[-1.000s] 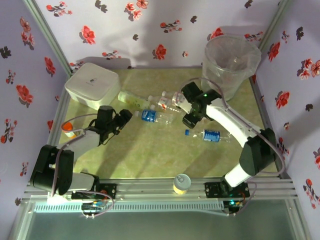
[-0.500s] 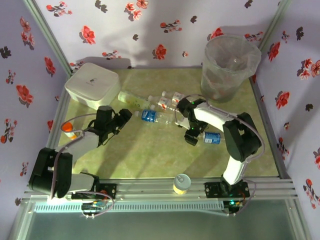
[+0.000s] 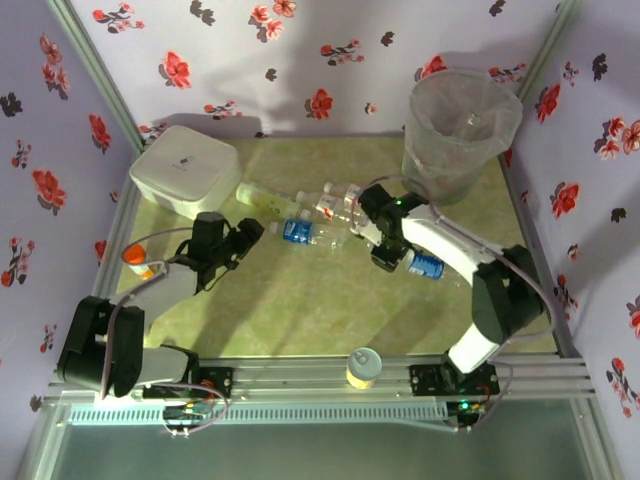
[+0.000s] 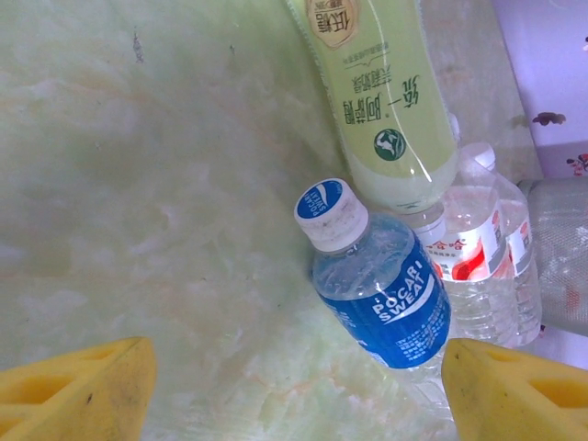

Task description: Put the plastic bottles in the bin

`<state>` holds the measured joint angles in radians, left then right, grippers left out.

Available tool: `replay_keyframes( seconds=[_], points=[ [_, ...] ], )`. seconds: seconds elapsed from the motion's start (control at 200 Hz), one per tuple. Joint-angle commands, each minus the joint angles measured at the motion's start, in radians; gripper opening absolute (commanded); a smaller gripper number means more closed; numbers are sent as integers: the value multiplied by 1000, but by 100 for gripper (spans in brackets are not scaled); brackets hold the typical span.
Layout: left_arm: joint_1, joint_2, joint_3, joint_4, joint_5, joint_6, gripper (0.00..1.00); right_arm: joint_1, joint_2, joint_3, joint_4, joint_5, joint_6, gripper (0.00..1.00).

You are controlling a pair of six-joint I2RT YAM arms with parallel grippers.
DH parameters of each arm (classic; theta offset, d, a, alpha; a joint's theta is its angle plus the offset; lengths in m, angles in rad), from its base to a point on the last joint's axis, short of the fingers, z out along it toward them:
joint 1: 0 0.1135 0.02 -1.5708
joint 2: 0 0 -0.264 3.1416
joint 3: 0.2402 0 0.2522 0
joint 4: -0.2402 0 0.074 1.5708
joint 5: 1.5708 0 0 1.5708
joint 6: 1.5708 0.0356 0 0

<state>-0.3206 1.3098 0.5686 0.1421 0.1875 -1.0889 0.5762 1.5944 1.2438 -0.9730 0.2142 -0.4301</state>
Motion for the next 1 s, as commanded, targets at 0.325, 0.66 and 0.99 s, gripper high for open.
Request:
replay_keyframes(
  seconds=[0.325, 0.66, 0.99],
  points=[
    [-3, -11, -2, 39, 26, -18, 82, -190, -220, 444, 503, -33, 162, 49],
    [-3, -137, -6, -64, -10, 2, 82, -404, -98, 549, 977, -109, 444, 49],
    [-3, -217, -52, -112, -35, 5, 82, -553, 43, 458, 1039, -247, 847, 50]
  ],
)
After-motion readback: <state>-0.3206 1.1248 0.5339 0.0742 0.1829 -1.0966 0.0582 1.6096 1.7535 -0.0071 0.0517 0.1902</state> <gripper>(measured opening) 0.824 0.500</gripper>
